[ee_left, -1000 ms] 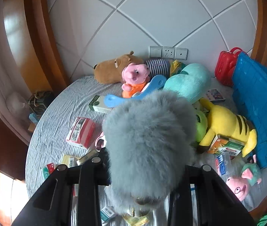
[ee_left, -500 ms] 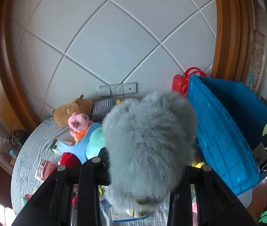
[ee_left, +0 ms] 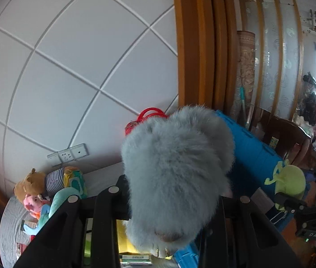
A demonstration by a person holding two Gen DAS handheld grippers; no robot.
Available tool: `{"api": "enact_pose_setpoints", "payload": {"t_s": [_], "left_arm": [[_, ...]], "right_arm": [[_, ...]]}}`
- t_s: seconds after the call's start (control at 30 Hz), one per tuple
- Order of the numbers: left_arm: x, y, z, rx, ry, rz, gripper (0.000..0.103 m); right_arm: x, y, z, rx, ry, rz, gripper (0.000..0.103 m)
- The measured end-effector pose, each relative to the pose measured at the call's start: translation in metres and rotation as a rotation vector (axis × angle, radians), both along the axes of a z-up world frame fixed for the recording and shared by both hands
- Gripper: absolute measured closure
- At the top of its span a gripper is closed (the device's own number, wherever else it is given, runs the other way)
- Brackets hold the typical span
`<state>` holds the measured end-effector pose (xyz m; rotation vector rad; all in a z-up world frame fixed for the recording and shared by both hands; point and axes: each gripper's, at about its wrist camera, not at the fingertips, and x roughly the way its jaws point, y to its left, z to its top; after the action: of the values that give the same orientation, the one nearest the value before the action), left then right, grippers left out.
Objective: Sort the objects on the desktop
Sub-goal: 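Lift the grey plush and green ball plush and carry them over the crate, then open both tools over the blue crate to drop the two plush toys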
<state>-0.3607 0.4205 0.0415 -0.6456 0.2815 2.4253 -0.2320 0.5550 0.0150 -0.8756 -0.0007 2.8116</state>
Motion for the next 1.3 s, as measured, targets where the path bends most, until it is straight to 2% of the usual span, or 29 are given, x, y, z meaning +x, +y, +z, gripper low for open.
{"api": "enact_pose_setpoints", "payload": {"t_s": [0.2, 0.37, 0.4, 0.43, 0.47, 0.5, 0.53, 0.6, 1.03, 1.3], "left_arm": [[0.011, 0.058, 0.018, 0.001, -0.013, -0.059, 0.072], [0.013, 0.080, 0.020, 0.006, -0.033, -0.080, 0.069], [0.012, 0.083, 0.017, -0.006, -0.034, -0.082, 0.060], [0.011, 0.086, 0.014, -0.016, -0.033, -0.083, 0.037], [0.012, 0.087, 0.013, -0.015, -0.026, -0.079, 0.023], [0.013, 0.088, 0.012, -0.014, -0.018, -0.075, 0.001], [0.014, 0.089, 0.010, -0.013, -0.011, -0.072, 0.000], [0.015, 0.088, 0.007, -0.014, -0.007, -0.068, 0.000], [0.009, 0.057, -0.005, -0.012, -0.021, -0.034, 0.000], [0.004, 0.015, -0.014, -0.010, -0.040, 0.040, 0.000]], "right_arm": [[0.007, 0.031, 0.006, 0.000, -0.005, -0.058, 0.043], [0.009, 0.049, 0.005, 0.004, -0.013, -0.088, 0.043], [0.008, 0.052, 0.004, 0.007, -0.016, -0.093, 0.042], [0.007, 0.054, 0.003, 0.012, -0.019, -0.099, 0.041], [0.006, 0.057, 0.002, 0.020, -0.024, -0.111, 0.038], [0.005, 0.060, 0.001, 0.028, -0.028, -0.122, 0.033], [0.005, 0.060, 0.002, 0.040, -0.022, -0.132, 0.019], [0.007, 0.061, 0.004, 0.058, -0.001, -0.140, 0.002], [-0.002, 0.048, 0.010, 0.064, 0.014, -0.085, 0.002], [-0.017, 0.024, 0.009, 0.071, 0.013, -0.023, 0.002]]}}
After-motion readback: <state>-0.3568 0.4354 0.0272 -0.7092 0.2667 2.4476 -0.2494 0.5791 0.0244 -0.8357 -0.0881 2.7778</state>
